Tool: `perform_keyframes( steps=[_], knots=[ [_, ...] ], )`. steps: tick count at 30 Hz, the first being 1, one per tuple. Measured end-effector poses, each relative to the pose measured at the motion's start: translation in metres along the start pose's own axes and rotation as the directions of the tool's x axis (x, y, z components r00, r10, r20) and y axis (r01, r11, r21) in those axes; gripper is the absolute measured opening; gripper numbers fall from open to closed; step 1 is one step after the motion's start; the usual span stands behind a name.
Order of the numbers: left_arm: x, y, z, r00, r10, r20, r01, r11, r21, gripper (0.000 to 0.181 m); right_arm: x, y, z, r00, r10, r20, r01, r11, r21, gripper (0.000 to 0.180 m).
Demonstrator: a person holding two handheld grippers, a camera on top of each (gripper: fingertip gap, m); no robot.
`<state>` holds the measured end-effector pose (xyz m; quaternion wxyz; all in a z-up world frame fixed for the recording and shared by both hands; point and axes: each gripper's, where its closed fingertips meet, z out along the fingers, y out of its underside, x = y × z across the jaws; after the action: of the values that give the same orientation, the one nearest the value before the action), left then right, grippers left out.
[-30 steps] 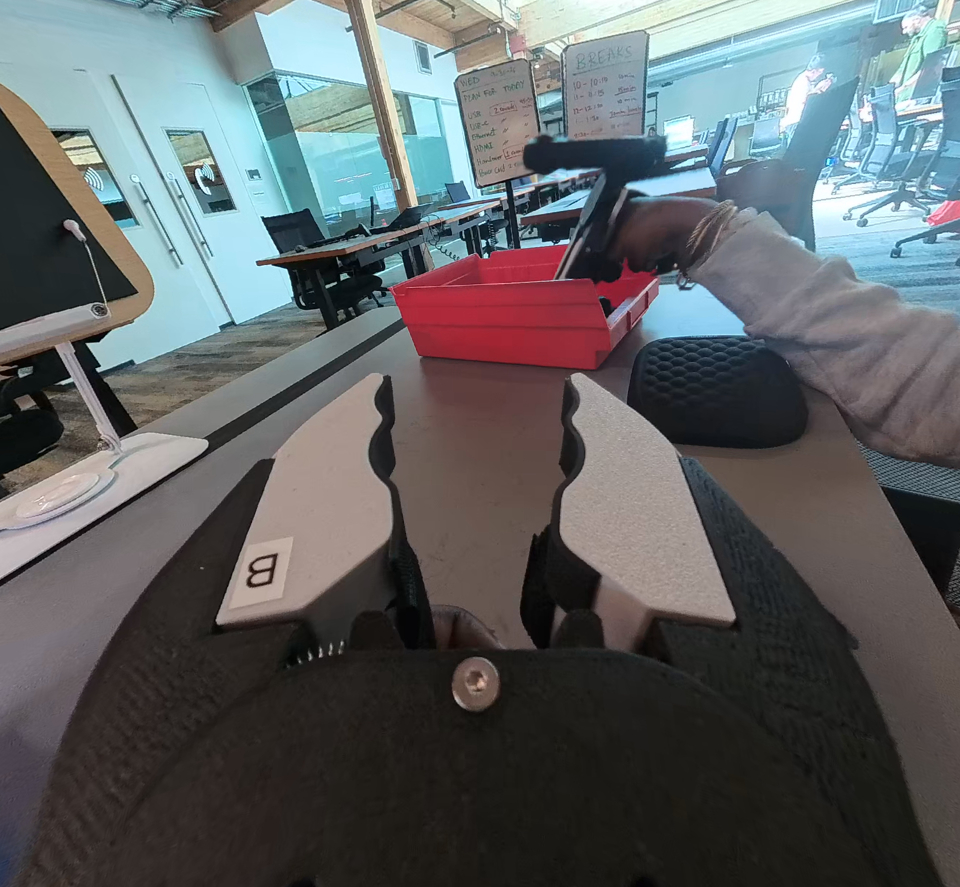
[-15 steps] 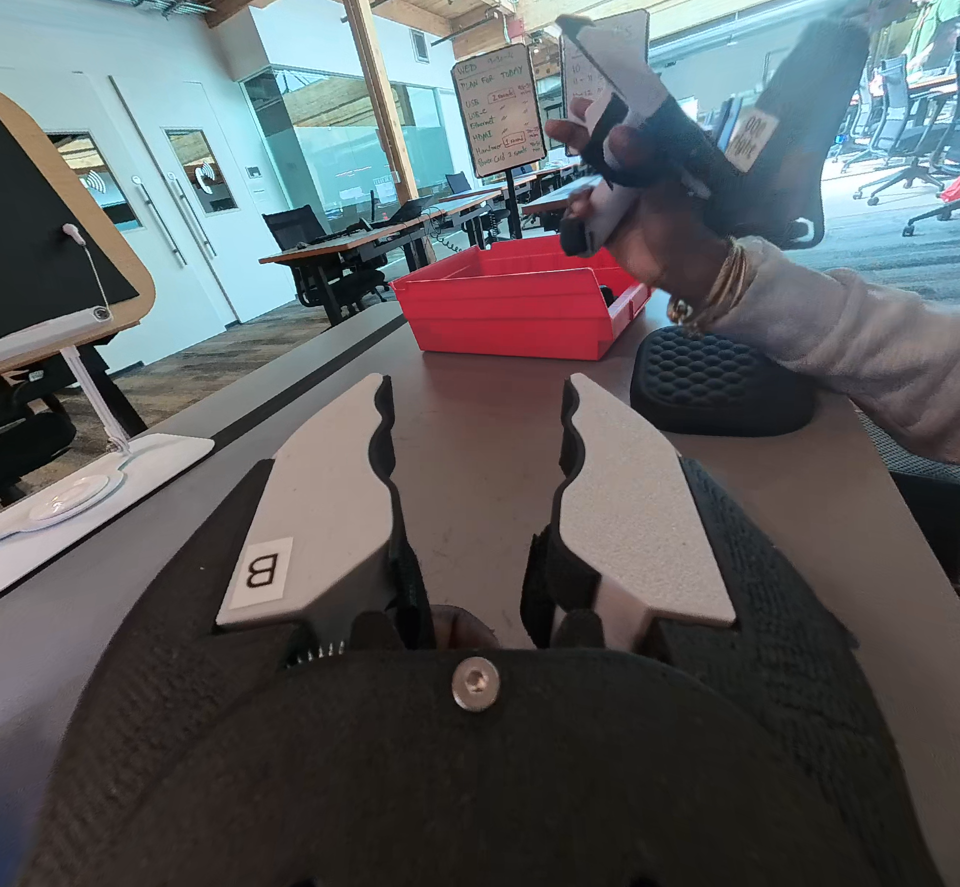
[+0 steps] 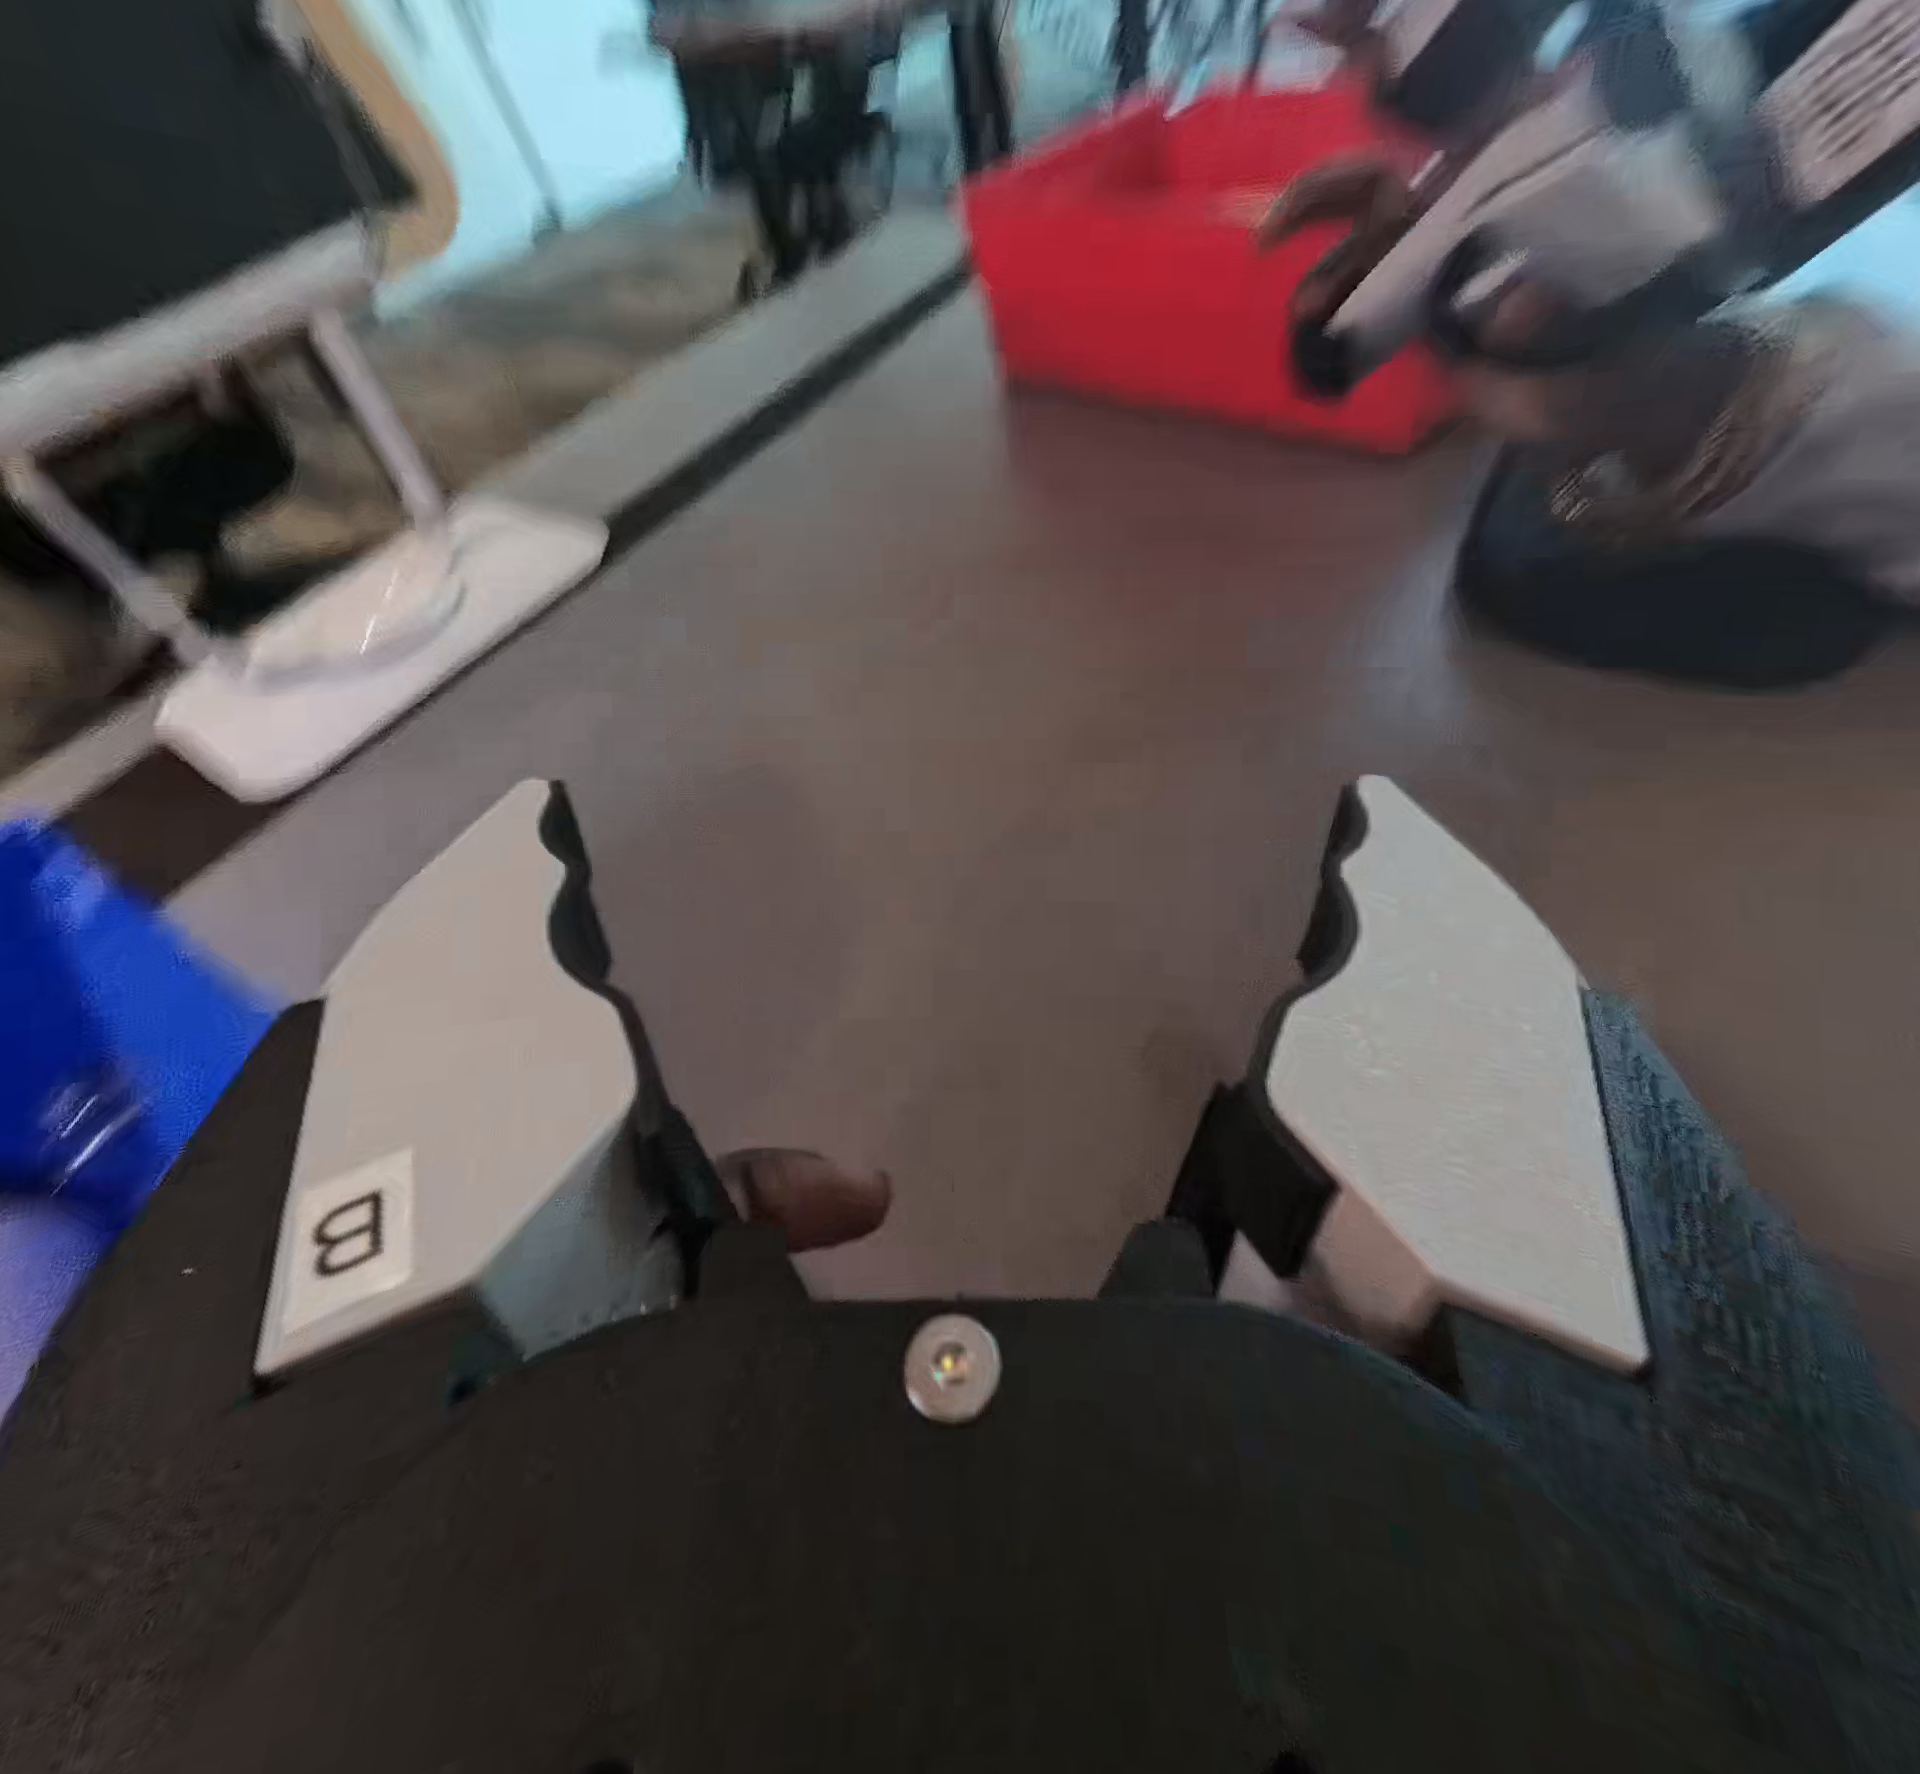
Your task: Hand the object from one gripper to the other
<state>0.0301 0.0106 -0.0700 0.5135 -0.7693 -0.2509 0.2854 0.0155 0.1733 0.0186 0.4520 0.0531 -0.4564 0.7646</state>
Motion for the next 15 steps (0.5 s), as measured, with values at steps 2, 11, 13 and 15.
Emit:
perform_keyframes(
  steps=[2, 11, 13, 15],
  knots=[
    [-0.038, 0.015, -0.028, 0.993, -0.036, 0.108, 0.051, 0.990, -0.134, 0.132, -0.001, 0.001, 0.001, 1.000, -0.002, 0.007, 0.002, 1.000, -0.011, 0.134],
    [-0.151, 0.101, -0.089, 0.890, -0.374, 0.261, 0.456, 0.746, -0.486, 0.104, -0.009, 0.005, 0.005, 0.998, -0.051, 0.048, 0.052, 0.998, -0.036, 0.132],
    [-0.173, 0.105, -0.096, 0.887, -0.337, 0.316, 0.458, 0.730, -0.507, 0.104, -0.011, 0.009, 0.004, 0.997, -0.048, 0.059, 0.051, 0.997, -0.055, 0.132],
    [-0.185, 0.097, -0.098, 0.860, -0.389, 0.329, 0.506, 0.726, -0.465, 0.096, -0.013, 0.014, 0.005, 0.997, -0.044, 0.070, 0.049, 0.996, -0.075, 0.132]
  ],
)
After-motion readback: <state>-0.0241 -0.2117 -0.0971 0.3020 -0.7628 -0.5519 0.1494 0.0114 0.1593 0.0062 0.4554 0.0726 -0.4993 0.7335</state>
